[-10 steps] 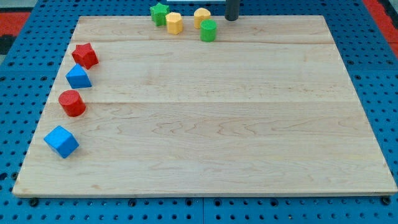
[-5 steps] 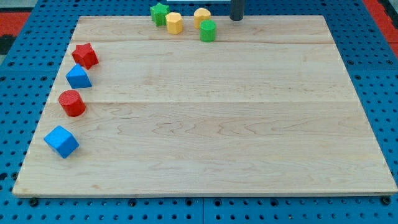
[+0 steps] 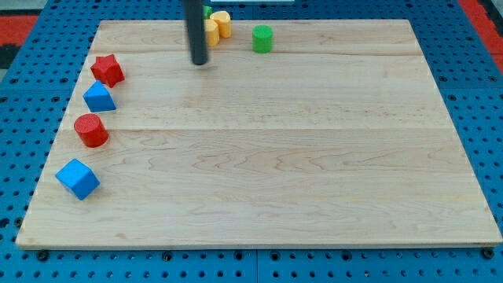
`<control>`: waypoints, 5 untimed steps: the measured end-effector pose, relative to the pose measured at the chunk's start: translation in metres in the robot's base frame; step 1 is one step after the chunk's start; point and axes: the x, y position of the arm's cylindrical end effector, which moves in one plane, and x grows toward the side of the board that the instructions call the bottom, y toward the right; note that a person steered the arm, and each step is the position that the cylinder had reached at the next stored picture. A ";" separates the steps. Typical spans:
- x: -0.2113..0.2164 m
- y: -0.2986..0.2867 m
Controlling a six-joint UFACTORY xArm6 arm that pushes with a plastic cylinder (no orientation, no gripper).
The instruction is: Move the yellow blocks and green star at the center top of the board
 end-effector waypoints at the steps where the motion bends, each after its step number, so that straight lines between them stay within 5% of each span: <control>1: -0.044 -0.063; 5: -0.106 -0.081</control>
